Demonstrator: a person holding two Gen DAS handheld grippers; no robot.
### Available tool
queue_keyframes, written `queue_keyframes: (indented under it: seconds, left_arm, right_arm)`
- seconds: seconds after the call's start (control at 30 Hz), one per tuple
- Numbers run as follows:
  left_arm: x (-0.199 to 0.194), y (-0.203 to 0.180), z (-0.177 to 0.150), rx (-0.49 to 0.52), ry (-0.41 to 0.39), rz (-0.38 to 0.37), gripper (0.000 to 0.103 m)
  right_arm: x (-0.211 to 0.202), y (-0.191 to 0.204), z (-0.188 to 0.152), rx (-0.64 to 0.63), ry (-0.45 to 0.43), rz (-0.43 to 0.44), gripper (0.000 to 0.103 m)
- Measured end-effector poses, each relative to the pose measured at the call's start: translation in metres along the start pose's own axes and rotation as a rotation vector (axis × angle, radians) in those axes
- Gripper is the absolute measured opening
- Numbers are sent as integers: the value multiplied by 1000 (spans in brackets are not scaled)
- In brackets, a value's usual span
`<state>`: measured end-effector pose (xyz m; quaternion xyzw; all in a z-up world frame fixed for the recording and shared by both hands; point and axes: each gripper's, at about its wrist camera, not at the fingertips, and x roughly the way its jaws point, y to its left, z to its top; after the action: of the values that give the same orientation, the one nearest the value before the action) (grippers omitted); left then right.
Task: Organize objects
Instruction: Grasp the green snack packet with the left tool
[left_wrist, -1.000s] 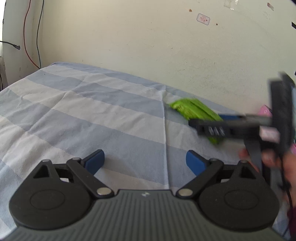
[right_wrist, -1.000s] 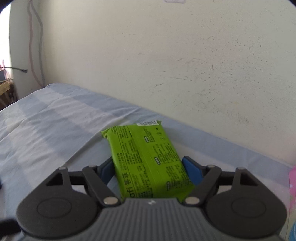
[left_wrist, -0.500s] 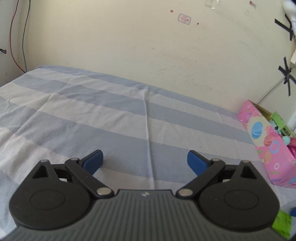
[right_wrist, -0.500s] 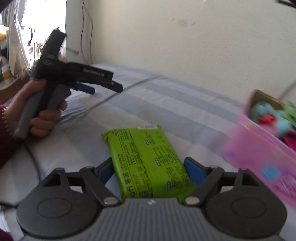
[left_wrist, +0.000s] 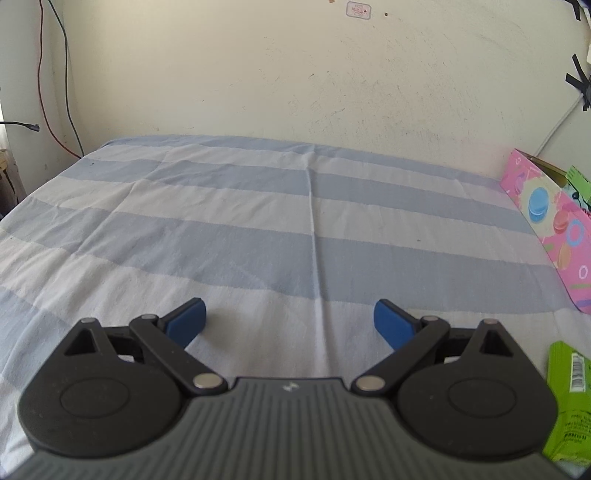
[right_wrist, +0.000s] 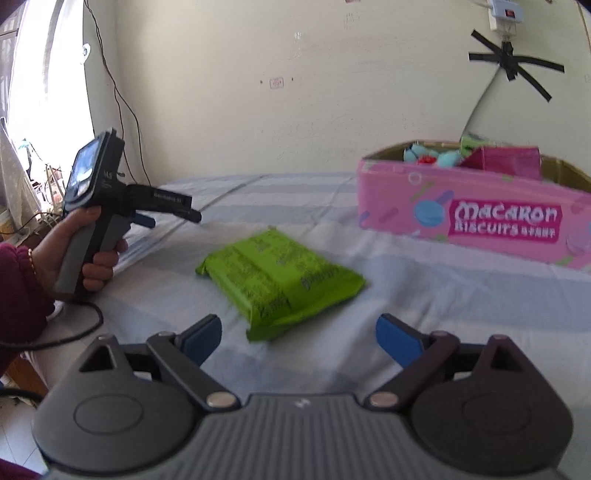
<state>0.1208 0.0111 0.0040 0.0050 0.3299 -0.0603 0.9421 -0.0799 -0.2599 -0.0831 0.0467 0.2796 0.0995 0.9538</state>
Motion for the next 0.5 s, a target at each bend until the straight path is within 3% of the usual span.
queue_keyframes:
  seconds: [0.5]
  left_arm:
    - [0,-5,-1,21,18,25,103]
  right_arm:
    - [-4,12,-19,-59,-33,-39,100]
